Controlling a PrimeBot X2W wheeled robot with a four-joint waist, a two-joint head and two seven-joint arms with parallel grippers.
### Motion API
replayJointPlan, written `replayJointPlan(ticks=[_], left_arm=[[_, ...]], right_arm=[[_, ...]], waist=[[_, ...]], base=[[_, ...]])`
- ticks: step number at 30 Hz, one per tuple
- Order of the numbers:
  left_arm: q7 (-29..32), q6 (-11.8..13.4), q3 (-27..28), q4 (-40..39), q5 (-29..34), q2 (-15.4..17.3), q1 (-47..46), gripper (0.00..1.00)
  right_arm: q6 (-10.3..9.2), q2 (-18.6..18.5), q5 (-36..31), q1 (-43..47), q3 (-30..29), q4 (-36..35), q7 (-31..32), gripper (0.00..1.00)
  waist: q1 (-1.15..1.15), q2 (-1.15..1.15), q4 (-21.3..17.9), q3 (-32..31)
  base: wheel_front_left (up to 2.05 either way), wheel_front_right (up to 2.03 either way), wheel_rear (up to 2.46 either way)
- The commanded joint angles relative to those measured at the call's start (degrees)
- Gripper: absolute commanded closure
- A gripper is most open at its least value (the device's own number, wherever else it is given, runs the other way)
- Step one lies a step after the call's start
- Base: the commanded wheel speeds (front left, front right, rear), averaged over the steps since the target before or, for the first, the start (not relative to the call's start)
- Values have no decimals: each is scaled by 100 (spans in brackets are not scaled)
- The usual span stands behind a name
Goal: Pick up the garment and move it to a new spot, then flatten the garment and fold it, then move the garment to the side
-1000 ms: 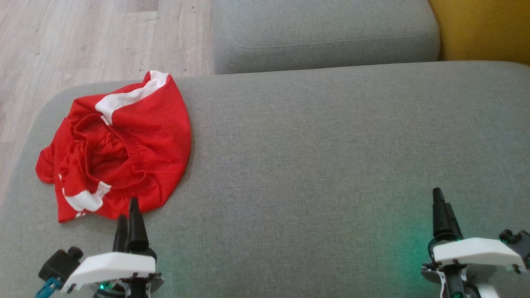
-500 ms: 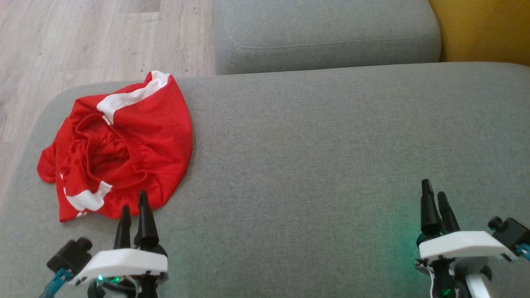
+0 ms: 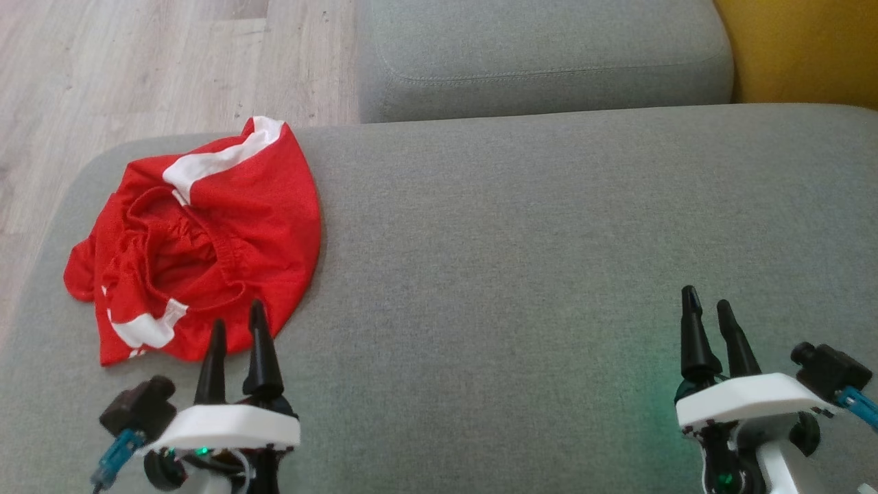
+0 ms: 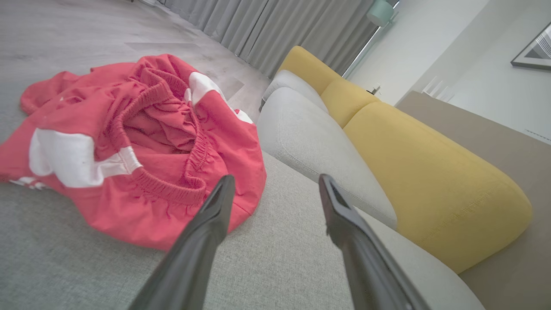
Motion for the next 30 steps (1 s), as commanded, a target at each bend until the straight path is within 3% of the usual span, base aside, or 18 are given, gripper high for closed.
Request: replayJointPlan(ticks=[1,30], left_arm=[[-80,14,46,-243,197,27,-352,0],[-574,236,-300,-399,2233,34,-573,0]], right_arm=[[31,-40,-203,-316,137,-179,-86,0],[42,-53,-2282,-564,299,-108,-575,0]], waist=[[0,0,-2,0],[0,0,-13,3]], base=[[0,0,0],[0,0,0]])
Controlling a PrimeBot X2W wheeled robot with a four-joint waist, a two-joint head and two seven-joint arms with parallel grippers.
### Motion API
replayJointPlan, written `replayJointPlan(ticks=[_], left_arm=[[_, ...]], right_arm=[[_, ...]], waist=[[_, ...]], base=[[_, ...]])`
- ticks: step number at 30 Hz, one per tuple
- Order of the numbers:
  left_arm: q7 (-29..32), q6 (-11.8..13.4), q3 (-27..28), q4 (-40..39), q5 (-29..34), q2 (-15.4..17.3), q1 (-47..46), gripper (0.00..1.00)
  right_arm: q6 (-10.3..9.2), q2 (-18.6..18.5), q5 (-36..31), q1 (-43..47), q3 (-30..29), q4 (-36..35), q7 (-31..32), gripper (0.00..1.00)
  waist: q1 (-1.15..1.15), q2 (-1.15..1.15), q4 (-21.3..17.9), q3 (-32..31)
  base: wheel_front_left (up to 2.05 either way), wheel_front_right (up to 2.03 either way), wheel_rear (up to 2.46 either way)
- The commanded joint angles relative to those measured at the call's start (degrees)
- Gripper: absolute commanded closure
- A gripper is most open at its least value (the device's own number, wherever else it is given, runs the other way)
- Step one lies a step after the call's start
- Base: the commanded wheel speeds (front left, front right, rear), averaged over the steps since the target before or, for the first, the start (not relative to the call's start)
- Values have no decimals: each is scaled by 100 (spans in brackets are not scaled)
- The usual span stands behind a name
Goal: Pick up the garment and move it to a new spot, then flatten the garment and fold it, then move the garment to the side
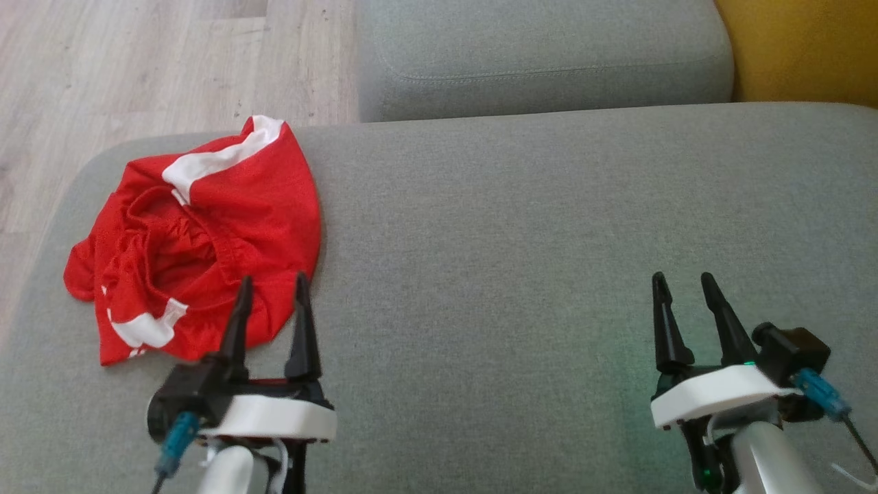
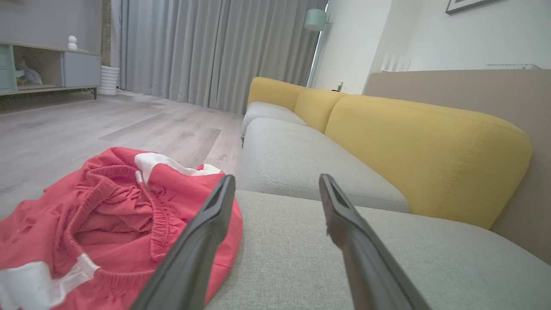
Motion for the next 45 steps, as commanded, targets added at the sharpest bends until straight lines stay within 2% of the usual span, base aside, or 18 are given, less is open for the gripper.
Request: replayJointPlan(ticks=[1,13,19,30,37,45], left_arm=[[-87,49,84,-210,220,27,-337,0],[-274,353,-5,135,948,30,-434,0],[-280,304,157,498,859,30,-543,0],[-280,297,193,592,767,30,-508,0],[-280,347,210,569,824,30,-506,0],[-280,323,533,532,887,30,-553,0]], right_arm=[[41,-44,-217,-346,130,-170,-95,0],[45,-49,-1008,-357,189,-141,-281,0],[45,-49,-1044,-332,113,-108,-286,0],[45,-49,-1014,-271,67,-100,-286,0],[45,-49,-1078,-222,-1,-151,-286,0],[45,-49,-1190,-274,-100,-234,-286,0]], waist=[[0,0,11,-11],[0,0,51,-97],[0,0,60,-106],[0,0,113,-138],[0,0,576,-56],[0,0,1613,163]], base=[[0,0,0],[0,0,0],[0,0,0],[0,0,0],[0,0,0],[0,0,0]])
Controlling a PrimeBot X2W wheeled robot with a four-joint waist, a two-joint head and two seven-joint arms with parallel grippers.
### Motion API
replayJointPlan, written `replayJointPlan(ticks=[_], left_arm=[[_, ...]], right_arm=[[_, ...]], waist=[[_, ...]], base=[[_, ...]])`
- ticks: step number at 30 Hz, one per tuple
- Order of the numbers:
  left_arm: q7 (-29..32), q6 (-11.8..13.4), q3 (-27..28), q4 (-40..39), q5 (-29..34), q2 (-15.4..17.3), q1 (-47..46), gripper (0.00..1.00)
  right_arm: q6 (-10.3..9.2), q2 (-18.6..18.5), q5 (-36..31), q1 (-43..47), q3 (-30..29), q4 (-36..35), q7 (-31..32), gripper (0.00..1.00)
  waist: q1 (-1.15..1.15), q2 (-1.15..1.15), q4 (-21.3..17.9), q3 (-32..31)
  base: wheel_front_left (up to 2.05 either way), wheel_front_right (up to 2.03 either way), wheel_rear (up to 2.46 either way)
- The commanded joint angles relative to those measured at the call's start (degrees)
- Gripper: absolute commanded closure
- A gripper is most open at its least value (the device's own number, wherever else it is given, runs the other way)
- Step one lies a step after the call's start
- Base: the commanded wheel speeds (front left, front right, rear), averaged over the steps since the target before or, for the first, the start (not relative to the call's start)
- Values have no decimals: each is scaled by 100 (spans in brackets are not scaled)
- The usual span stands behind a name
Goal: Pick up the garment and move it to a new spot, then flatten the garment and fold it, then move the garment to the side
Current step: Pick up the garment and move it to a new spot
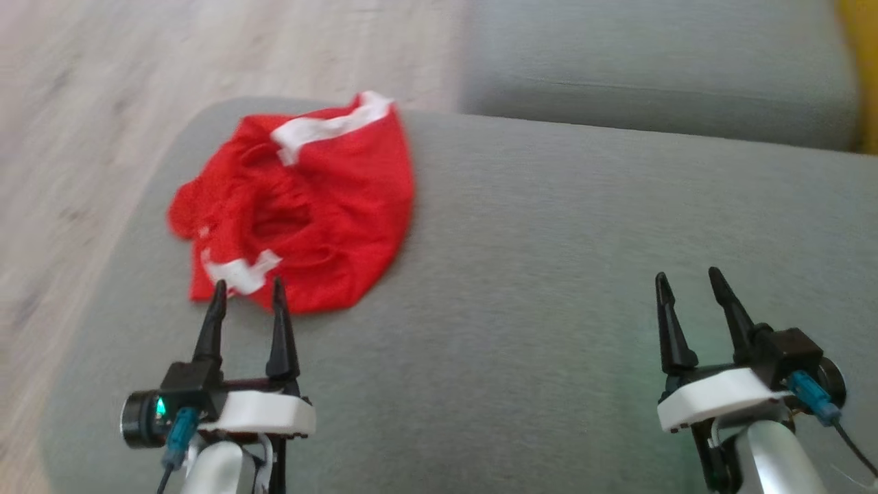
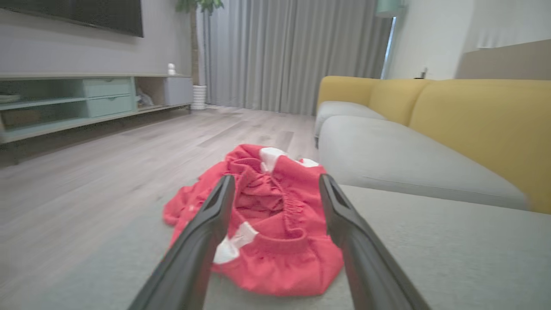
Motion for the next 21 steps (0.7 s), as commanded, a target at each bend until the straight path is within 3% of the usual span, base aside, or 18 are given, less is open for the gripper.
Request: replayJointPlan(ticks=[1,11,16,21], left_arm=[[-54,-9,221,-238,57,26,-306,0],[-54,177,368,-508,46,26,-140,0],[-54,181,537,-793,186,26,-212,0],[-54,180,917,-1389,150,26,-594,0]], right_arm=[[44,-41,-67,-294,90,-220,-75,0],[44,-41,-232,-391,-22,-243,-75,0],[44,-41,-317,-440,-77,-303,-75,0],[44,-41,-687,-770,-159,-404,-75,0]], waist=[[0,0,595,179],[0,0,1334,326],[0,0,1404,538],[0,0,1246,1228]], base=[[0,0,0],[0,0,0],[0,0,0],[0,0,0]])
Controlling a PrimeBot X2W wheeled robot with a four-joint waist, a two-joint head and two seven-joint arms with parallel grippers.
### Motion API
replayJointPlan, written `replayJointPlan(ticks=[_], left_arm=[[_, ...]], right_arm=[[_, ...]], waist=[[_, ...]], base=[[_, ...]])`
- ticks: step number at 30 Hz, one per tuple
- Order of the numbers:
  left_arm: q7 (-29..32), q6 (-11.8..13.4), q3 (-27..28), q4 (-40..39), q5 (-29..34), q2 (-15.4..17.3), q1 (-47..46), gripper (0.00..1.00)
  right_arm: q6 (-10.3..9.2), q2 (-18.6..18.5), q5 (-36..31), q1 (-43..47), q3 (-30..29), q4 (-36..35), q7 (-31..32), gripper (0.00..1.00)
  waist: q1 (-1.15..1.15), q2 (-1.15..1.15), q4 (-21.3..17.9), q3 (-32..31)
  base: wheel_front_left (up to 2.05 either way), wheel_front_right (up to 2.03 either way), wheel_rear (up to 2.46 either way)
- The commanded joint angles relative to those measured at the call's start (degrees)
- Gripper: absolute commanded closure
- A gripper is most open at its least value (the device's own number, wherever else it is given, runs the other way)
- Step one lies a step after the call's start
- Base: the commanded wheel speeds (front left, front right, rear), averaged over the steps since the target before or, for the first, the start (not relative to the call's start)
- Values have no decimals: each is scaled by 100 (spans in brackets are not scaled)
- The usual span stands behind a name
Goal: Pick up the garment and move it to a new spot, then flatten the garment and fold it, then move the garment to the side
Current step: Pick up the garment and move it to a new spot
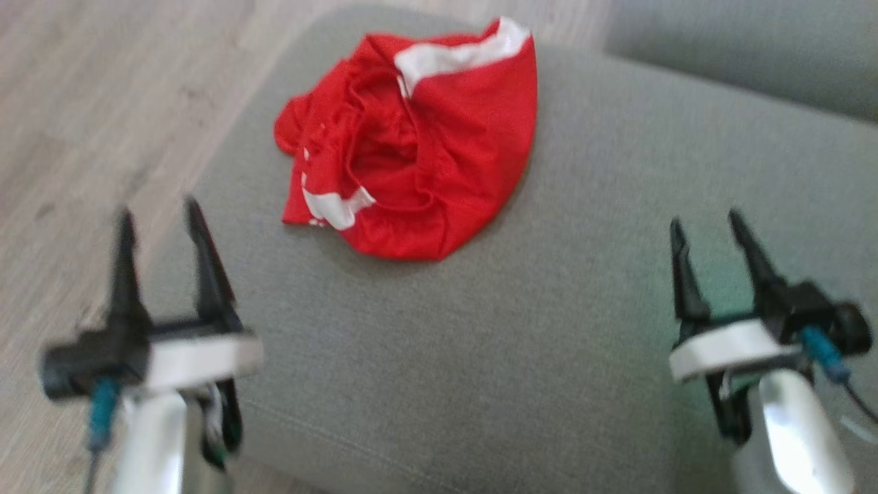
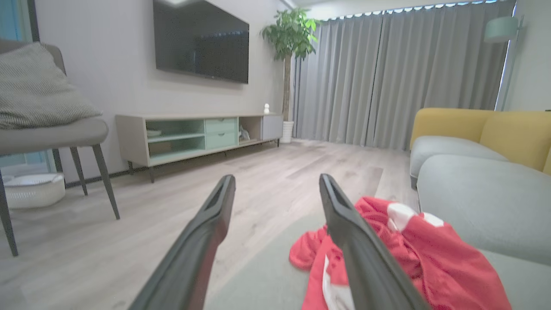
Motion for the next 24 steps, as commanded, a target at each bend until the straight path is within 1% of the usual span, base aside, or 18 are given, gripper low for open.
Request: replayJointPlan(ticks=[1,3,6,9,11,13,16,19,24], left_arm=[[-46,-23,255,-296,40,37,-484,0],[-46,-164,410,-398,166,38,-812,0],[-46,-479,527,-245,377,142,-1441,0],[-46,-773,452,346,549,341,-2193,0],[-46,-928,301,1077,630,478,-2690,0],[69,-1021,155,1844,685,606,-3233,0],[605,-1140,-11,2778,624,751,-3917,0],[1028,-1199,-131,3482,512,839,-4378,0],[1441,-1238,-356,4419,366,947,-4769,0]], right_arm=[[44,-48,-104,-331,81,-223,-62,0],[44,-118,-236,-496,56,-252,-62,0],[44,-278,-351,-741,72,-280,-62,0],[44,-454,-422,-921,95,-315,-62,0],[44,-570,-457,-995,114,-341,-62,0],[44,-673,-486,-1044,135,-374,-62,0],[44,-789,-516,-1093,163,-416,-62,0],[44,-890,-537,-1107,151,-462,-62,0],[44,-984,-538,-1146,190,-520,-62,0]], waist=[[0,0,-150,496],[0,0,-230,796],[0,0,-361,1187],[0,0,-467,1493],[0,0,-525,1648],[0,0,-586,1773],[0,0,-688,1913],[0,0,-750,2027],[0,0,-872,2146]], base=[[0,0,0],[0,0,0],[0,0,0],[0,0,0],[0,0,0],[0,0,0],[0,0,0],[0,0,0],[0,0,0]])
